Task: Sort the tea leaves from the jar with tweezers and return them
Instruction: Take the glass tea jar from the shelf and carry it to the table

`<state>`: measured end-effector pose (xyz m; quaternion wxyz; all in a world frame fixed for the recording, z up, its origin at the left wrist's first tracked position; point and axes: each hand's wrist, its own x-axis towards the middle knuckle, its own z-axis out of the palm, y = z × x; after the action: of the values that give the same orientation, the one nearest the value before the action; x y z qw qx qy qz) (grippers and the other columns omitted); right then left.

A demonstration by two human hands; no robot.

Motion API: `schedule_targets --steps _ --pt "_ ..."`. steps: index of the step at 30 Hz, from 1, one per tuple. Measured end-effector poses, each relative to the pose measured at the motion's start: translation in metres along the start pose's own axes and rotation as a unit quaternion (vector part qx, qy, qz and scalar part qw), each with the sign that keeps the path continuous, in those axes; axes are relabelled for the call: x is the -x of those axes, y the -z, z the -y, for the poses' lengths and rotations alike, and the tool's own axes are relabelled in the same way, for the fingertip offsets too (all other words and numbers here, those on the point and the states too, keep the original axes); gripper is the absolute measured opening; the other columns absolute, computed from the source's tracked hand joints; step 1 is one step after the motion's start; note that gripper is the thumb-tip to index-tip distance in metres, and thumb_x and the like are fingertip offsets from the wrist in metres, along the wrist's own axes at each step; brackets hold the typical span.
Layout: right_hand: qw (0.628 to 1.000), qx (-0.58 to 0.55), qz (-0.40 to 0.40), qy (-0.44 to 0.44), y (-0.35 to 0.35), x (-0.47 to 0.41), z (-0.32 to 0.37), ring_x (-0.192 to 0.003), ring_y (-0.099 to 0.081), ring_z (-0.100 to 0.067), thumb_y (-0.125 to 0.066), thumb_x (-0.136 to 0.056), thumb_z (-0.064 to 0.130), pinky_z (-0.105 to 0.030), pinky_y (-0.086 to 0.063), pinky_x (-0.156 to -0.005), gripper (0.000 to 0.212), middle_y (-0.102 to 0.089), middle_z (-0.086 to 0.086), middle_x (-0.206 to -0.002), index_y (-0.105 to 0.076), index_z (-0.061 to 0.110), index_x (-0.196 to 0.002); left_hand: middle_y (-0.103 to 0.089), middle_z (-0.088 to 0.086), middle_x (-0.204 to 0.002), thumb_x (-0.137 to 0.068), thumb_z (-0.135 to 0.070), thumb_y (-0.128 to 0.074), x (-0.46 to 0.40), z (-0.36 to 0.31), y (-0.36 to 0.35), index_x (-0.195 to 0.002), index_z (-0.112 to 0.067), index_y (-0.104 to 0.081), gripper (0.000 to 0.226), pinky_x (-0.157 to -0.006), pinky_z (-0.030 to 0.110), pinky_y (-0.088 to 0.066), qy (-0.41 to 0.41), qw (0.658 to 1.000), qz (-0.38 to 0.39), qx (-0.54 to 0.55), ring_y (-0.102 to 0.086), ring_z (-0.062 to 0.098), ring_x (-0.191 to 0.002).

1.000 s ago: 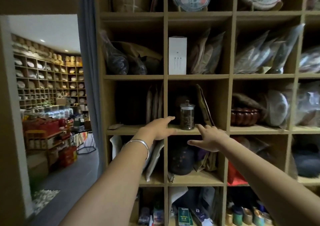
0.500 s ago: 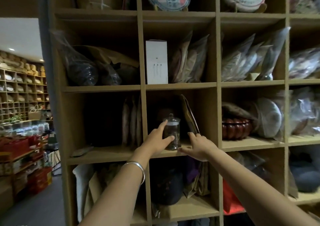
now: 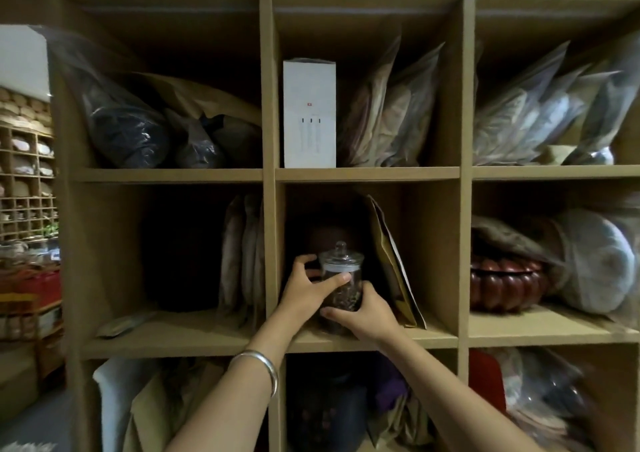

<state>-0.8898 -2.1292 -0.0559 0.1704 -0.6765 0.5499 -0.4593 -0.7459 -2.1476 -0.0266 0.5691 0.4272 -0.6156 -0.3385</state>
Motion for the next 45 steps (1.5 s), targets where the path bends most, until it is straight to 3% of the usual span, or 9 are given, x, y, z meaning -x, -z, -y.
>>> schedule_targets --steps 3,7,11,14,19,27,36,41,45 --pt "1.0 -0.024 -0.003 0.002 -0.003 -0.009 -0.004 -0.093 -0.06 -0.007 -0.076 -0.044 0.071 -0.03 -0.054 -0.081 0.086 -0.06 0.015 -0.1 -0.049 0.028 -0.114 -0.063 0.0 -0.108 -0.065 -0.036 -0.087 -0.004 0.006 0.0 -0.122 -0.031 -0.043 0.072 -0.06 0.015 -0.051 -0.015 0.999 0.006 0.035 -0.066 0.007 -0.092" --pt "0.999 -0.043 0.001 0.008 -0.005 -0.013 -0.007 -0.088 -0.062 -0.004 -0.078 -0.042 0.07 -0.032 -0.056 -0.08 0.079 -0.063 0.015 -0.096 -0.051 0.032 -0.107 -0.065 0.003 -0.11 -0.069 -0.033 -0.087 -0.003 0.009 -0.001 -0.12 -0.03 -0.046 0.065 -0.066 0.021 -0.055 -0.041 0.998 0.002 0.049 -0.069 0.013 -0.094" --pt "0.998 -0.059 0.004 0.021 -0.004 -0.011 -0.007 -0.087 -0.061 -0.003 -0.078 -0.044 0.068 -0.03 -0.056 -0.077 0.076 -0.063 0.014 -0.095 -0.052 0.032 -0.106 -0.065 -0.004 -0.106 -0.076 -0.031 -0.082 0.004 0.011 -0.005 -0.106 -0.037 -0.053 0.042 -0.059 0.014 -0.052 -0.053 0.998 0.006 0.042 -0.069 -0.003 -0.081" --pt "0.997 -0.073 0.009 0.029 -0.002 -0.009 -0.005 -0.088 -0.062 -0.004 -0.078 -0.046 0.065 -0.028 -0.055 -0.077 0.074 -0.063 0.012 -0.096 -0.053 0.03 -0.107 -0.065 -0.005 -0.108 -0.079 -0.032 -0.078 0.007 0.009 -0.007 -0.115 -0.031 -0.054 0.043 -0.057 0.013 -0.051 -0.041 0.998 0.005 0.045 -0.068 -0.003 -0.081" --pt "0.995 -0.092 0.031 0.033 0.003 -0.004 -0.002 -0.094 -0.063 -0.008 -0.083 -0.05 0.057 -0.03 -0.056 -0.083 0.08 -0.064 0.007 -0.104 -0.054 0.021 -0.116 -0.066 0.0 -0.115 -0.077 -0.043 -0.077 0.01 0.004 -0.004 -0.127 -0.022 -0.055 0.059 -0.065 0.019 -0.054 -0.012 0.999 0.032 0.031 -0.066 0.011 -0.1" --pt "0.994 -0.094 0.055 0.03 0.015 0.01 0.002 -0.1 -0.062 -0.013 -0.087 -0.058 0.041 -0.028 -0.055 -0.084 0.073 -0.062 0.002 -0.11 -0.05 0.02 -0.117 -0.068 0.002 -0.113 -0.075 -0.04 -0.08 0.018 -0.006 0.0 -0.12 -0.02 -0.058 0.054 -0.099 0.044 -0.051 -0.012 0.999 0.045 0.012 -0.064 0.017 -0.107" --pt "0.99 -0.116 0.05 0.064 0.025 0.047 0.026 -0.1 -0.063 -0.014 -0.089 -0.056 0.035 -0.035 -0.056 -0.087 0.069 -0.063 0.001 -0.109 -0.052 0.02 -0.112 -0.069 -0.004 -0.111 -0.054 -0.057 -0.08 0.06 -0.036 0.021 -0.104 -0.041 -0.058 0.058 -0.084 0.039 -0.059 -0.05 0.996 0.072 0.002 -0.066 0.016 -0.105" --pt "0.981 -0.154 0.05 0.103 0.026 0.066 0.058 -0.092 -0.064 -0.007 -0.09 -0.056 0.032 -0.021 -0.054 -0.076 0.063 -0.065 0.005 -0.1 -0.055 0.023 -0.107 -0.069 -0.004 -0.117 -0.066 -0.047 -0.082 0.09 -0.064 0.04 -0.117 -0.033 -0.06 0.058 -0.093 0.036 -0.054 -0.055 0.998 0.038 -0.008 -0.065 0.014 -0.111" --pt "0.968 -0.192 0.093 0.133 0.019 0.082 0.094 -0.091 -0.067 -0.01 -0.091 -0.055 0.032 -0.032 -0.057 -0.082 0.064 -0.068 0.001 -0.1 -0.059 0.017 -0.108 -0.07 -0.01 -0.112 -0.07 -0.047 -0.081 0.124 -0.092 0.068 -0.117 -0.034 -0.059 0.054 -0.085 0.026 -0.055 -0.053 0.998 -0.014 -0.031 -0.067 0.005 -0.103"
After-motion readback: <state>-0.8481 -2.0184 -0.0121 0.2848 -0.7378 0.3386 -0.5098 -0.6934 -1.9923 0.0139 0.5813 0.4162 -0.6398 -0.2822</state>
